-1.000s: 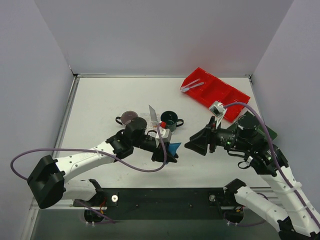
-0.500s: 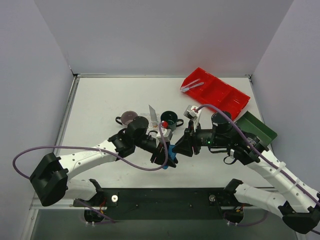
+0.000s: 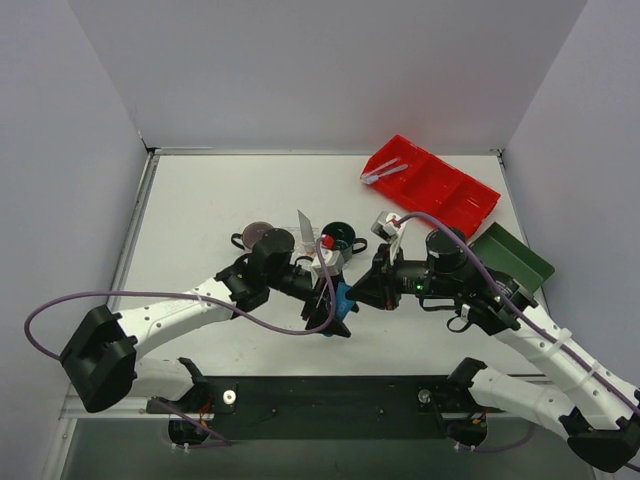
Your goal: Prepare toiletry sets of a toothbrush and toothpaste on the tray
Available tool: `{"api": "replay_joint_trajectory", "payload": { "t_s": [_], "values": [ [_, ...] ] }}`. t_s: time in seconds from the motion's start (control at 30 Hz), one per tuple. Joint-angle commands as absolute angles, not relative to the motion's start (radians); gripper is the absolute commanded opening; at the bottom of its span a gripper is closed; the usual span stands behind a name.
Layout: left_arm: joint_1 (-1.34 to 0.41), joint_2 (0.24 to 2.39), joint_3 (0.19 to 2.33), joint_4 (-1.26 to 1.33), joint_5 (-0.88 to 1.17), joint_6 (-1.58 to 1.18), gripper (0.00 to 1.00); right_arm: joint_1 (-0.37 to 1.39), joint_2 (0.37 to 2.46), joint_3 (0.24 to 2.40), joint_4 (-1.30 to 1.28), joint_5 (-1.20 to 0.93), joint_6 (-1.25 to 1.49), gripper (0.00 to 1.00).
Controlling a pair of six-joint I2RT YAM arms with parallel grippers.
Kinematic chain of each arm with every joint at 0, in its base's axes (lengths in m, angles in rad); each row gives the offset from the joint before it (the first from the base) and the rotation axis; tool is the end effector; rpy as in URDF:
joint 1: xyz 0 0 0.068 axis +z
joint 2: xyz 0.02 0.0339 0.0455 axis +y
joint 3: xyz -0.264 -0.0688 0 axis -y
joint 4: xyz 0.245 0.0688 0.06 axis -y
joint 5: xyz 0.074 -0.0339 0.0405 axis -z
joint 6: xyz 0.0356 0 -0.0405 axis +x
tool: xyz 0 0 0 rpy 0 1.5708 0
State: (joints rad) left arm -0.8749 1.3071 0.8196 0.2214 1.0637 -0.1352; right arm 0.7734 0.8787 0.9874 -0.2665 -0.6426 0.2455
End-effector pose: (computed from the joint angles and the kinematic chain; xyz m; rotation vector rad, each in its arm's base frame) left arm 0.1581 -0.2378 0.2826 1.4460 1.4262 -1.6386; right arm 0.1209 0.1479 0.3869 -0.9678 1.6118 1.2782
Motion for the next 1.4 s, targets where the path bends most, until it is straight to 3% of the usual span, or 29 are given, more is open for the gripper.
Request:
{"api": "replay_joint_trajectory", "payload": {
  "t_s": [0.0,0.17,0.43,0.57,0.73,0.87,0.97,1.07,1.23,1.37],
  "values": [
    [-0.848,1.257,0.876,0.226,0.948,-0.108,0.84,0.773,0.839,0.983,-0.235,-0.529,0.247,0.0],
    [-0.835,1.184,0.845,0.232,0.839,-0.09,0.86,0.773,0.828,0.983,-0.241,-0.52,0.25,0.0],
    [-0.799,1.224,0.833,0.392,0.923,-0.241,0.81,0.775,0.85,0.999,-0.264,-0.581,0.244,0.0],
    [-0.793,1.252,0.841,0.417,0.959,-0.285,0.61,0.776,0.864,1.008,-0.281,-0.607,0.238,0.0],
    [-0.793,1.264,0.841,0.429,0.982,-0.305,0.46,0.776,0.865,1.011,-0.284,-0.604,0.236,0.0],
    [-0.792,1.264,0.844,0.43,0.982,-0.308,0.49,0.778,0.862,1.008,-0.288,-0.597,0.233,0.0],
    [-0.776,1.249,0.845,0.403,0.97,-0.285,0.68,0.776,0.859,1.019,-0.311,-0.581,0.219,0.0],
    [-0.755,1.227,0.847,0.393,0.971,-0.276,0.77,0.776,0.851,1.035,-0.337,-0.563,0.204,0.0],
    [-0.724,1.21,0.854,0.39,0.999,-0.282,0.74,0.779,0.856,1.051,-0.364,-0.595,0.198,0.0],
    [-0.722,1.226,0.865,0.402,1.031,-0.302,0.59,0.778,0.87,1.058,-0.383,-0.626,0.193,0.0]
  ]
}}
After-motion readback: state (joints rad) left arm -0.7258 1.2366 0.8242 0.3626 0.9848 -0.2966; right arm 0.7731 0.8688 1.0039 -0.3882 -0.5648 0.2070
